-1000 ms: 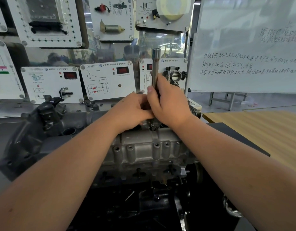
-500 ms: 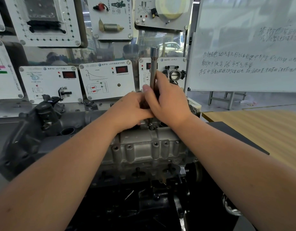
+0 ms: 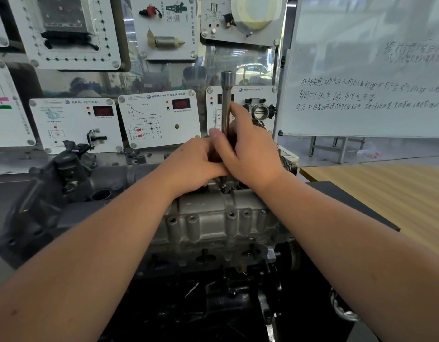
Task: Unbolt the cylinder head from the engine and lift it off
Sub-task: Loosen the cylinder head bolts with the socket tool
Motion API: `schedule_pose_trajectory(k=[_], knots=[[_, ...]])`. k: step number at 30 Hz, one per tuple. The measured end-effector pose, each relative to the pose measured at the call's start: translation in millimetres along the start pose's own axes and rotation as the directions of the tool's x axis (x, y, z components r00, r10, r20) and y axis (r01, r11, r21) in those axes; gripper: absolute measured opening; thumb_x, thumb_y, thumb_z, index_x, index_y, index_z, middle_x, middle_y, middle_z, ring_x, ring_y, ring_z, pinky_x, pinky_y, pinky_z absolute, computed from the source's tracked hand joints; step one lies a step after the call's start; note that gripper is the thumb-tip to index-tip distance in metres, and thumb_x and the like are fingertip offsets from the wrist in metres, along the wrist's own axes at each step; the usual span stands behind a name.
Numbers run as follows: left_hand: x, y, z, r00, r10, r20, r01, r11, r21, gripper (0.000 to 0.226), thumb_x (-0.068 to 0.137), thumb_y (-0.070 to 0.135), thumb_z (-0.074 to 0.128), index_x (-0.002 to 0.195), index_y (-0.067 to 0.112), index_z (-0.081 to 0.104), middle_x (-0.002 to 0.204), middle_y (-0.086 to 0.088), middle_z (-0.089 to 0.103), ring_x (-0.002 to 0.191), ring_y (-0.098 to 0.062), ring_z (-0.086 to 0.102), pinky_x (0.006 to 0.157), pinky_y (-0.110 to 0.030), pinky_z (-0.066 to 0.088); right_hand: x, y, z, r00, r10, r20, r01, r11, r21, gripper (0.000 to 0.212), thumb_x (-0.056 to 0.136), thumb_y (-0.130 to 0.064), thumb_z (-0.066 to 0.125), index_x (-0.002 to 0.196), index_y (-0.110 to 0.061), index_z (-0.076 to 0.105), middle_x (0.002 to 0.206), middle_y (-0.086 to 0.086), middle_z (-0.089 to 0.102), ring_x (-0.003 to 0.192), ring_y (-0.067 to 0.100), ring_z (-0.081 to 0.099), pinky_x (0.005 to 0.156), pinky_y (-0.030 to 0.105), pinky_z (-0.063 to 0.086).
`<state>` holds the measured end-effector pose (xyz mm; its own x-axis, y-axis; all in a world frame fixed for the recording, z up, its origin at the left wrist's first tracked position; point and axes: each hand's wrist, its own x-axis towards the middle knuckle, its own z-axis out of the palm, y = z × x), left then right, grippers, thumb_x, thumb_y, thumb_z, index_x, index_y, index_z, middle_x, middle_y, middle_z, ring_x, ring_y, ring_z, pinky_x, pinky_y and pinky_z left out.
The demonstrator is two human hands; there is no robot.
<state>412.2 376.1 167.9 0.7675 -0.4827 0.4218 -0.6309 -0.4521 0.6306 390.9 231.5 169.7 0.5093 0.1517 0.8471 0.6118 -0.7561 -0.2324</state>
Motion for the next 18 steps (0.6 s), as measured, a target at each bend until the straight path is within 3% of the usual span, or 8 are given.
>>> schedule_pose_trajectory(k=[2,5,7,9,12,14,16,18], knots=[[2.4,-2.2,0.3,1.0,-0.009,-0.004,0.009,1.0,0.022,0.025,0.059,0.058,0.064,0.083,0.06,0.065,0.077,0.022,0.072,0.064,0.0,0.068,0.058,-0.027,0.057,0.0,0.4,0.7,1.0,0.002,-0.013,-0.002,1.0,-0.014,0.052,0.101,-0.032,0.058,0.143,-0.005,0.043,0.078,0.005,0.065,0.07,0.032,0.064,0.062,0.041,0.05],[2.1,-2.3,0.3,1.0,-0.004,-0.012,0.005,1.0,0.021,0.028,0.058,0.057,0.065,0.086,0.056,0.066,0.078,0.021,0.073,0.064,0.0,0.067,0.061,-0.027,0.056,-0.1,2.2,3.2,1.0,-0.002,-0.002,0.002,1.0,-0.007,0.032,0.103,-0.024,0.052,0.126,-0.001,0.053,0.074,0.007,0.06,0.068,0.036,0.061,0.062,0.048,0.049],[1.2,-1.6,0.5,1.0,0.008,-0.003,-0.008,1.0,-0.002,0.018,0.069,0.045,0.07,0.081,0.059,0.067,0.078,0.022,0.073,0.062,0.002,0.067,0.058,-0.018,0.052,-0.2,4.3,3.7,1.0,0.0,-0.006,0.0,1.0,0.006,0.023,0.103,-0.02,0.05,0.112,0.001,0.053,0.071,0.006,0.054,0.067,0.038,0.058,0.061,0.052,0.047],[0.8,-2.6,-0.6,0.999,0.034,-0.006,-0.034,0.999,0.004,0.035,0.083,0.028,0.073,0.075,0.061,0.067,0.075,0.024,0.072,0.06,0.003,0.067,0.051,-0.009,0.046,-0.2,5.3,2.9,1.0,-0.004,-0.012,0.004,1.0,0.006,0.021,0.103,-0.019,0.049,0.108,0.001,0.053,0.07,0.004,0.051,0.067,0.038,0.058,0.06,0.051,0.047],[1.4,-5.5,-1.2,1.0,0.007,-0.027,-0.006,0.999,0.045,0.02,0.086,0.026,0.074,0.077,0.043,0.069,0.073,0.02,0.072,0.057,0.001,0.066,0.048,-0.008,0.043,0.4,2.8,1.4,1.0,-0.007,0.001,0.007,1.0,-0.01,0.035,0.103,-0.03,0.052,0.125,-0.002,0.052,0.076,0.008,0.061,0.069,0.033,0.061,0.062,0.045,0.049],[1.5,-5.1,-1.0,0.999,-0.003,-0.037,0.005,0.998,0.062,0.015,0.085,0.028,0.075,0.078,0.038,0.067,0.07,0.019,0.072,0.056,0.001,0.066,0.047,-0.008,0.042,0.7,0.9,0.7,1.0,0.01,-0.007,-0.01,1.0,-0.021,0.048,0.101,-0.037,0.057,0.136,-0.004,0.048,0.073,0.001,0.058,0.067,0.027,0.06,0.06,0.037,0.046],[1.8,-5.6,-0.1,1.0,0.0,-0.03,0.001,0.998,0.06,0.016,0.084,0.026,0.075,0.079,0.038,0.066,0.069,0.02,0.072,0.057,0.002,0.067,0.048,-0.009,0.043,0.6,2.0,2.0,1.0,0.006,-0.02,-0.006,1.0,-0.023,0.036,0.101,-0.034,0.057,0.123,-0.006,0.054,0.066,-0.008,0.048,0.063,0.026,0.057,0.057,0.036,0.043],[1.3,-4.3,-0.6,1.0,-0.005,-0.026,0.006,0.999,0.051,0.011,0.079,0.031,0.075,0.077,0.04,0.068,0.071,0.02,0.072,0.06,0.0,0.067,0.053,-0.014,0.047,0.1,2.3,3.1,0.999,0.003,-0.035,-0.003,1.0,-0.009,0.018,0.103,-0.027,0.054,0.097,-0.011,0.049,0.06,-0.012,0.039,0.059,0.028,0.053,0.055,0.039,0.043]])
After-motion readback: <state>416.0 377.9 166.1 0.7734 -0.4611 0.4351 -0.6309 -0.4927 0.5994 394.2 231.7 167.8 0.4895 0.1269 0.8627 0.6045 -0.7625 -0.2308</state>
